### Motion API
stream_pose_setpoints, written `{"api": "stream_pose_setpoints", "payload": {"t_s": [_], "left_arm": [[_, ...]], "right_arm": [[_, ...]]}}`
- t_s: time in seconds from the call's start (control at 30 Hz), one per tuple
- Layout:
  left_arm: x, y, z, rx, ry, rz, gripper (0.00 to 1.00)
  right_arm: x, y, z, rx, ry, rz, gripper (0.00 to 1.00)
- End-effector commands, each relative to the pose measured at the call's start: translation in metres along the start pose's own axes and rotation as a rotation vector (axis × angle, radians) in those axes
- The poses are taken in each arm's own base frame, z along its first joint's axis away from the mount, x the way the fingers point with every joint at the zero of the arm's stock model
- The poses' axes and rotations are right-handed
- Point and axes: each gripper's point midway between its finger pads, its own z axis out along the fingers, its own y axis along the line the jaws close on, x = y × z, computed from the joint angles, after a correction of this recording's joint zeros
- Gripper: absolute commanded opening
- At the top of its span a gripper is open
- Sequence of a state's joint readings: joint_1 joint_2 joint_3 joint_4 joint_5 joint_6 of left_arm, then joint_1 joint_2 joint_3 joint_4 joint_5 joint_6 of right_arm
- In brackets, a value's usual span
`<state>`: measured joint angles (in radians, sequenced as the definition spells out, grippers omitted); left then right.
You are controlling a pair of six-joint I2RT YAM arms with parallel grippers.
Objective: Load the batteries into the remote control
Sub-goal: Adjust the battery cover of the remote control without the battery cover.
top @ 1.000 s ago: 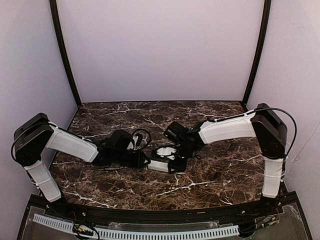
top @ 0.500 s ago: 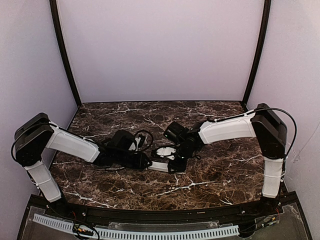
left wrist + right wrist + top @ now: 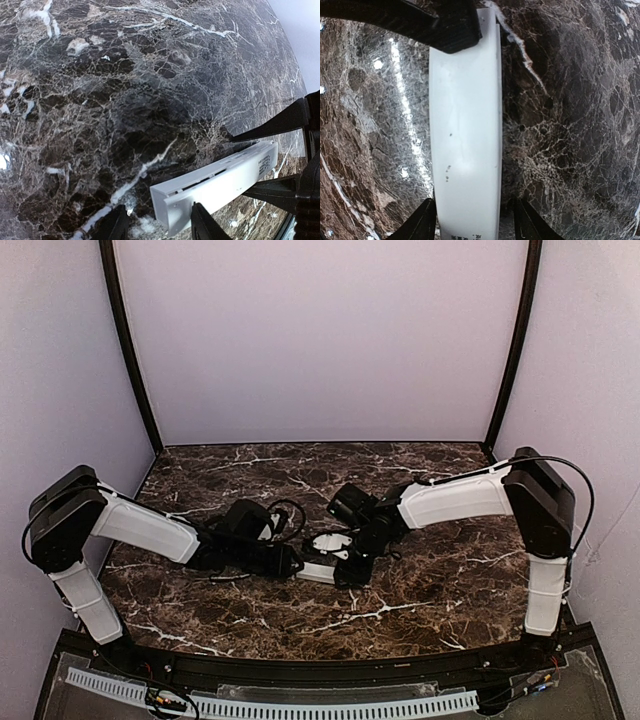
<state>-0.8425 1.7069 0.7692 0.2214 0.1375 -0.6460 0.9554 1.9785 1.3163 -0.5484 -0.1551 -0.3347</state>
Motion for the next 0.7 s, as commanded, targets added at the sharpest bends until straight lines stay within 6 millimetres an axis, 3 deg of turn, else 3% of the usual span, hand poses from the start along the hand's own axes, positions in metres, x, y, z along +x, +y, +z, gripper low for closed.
{"api": "stream_pose_setpoints", "payload": {"t_s": [0.0, 0.67], "left_arm": [[-0.005, -0.002, -0.007, -0.015, -0.008, 0.022, 0.44], [-0.006, -0.006, -0.003, -0.006, 0.010, 0.041, 0.56]], "right_arm": [[-0.004, 0.000, -0.009, 0.018, -0.025, 0.007, 0.53], [-0.008, -0.004, -0.029, 0.017, -0.079, 0.028, 0.64]]}}
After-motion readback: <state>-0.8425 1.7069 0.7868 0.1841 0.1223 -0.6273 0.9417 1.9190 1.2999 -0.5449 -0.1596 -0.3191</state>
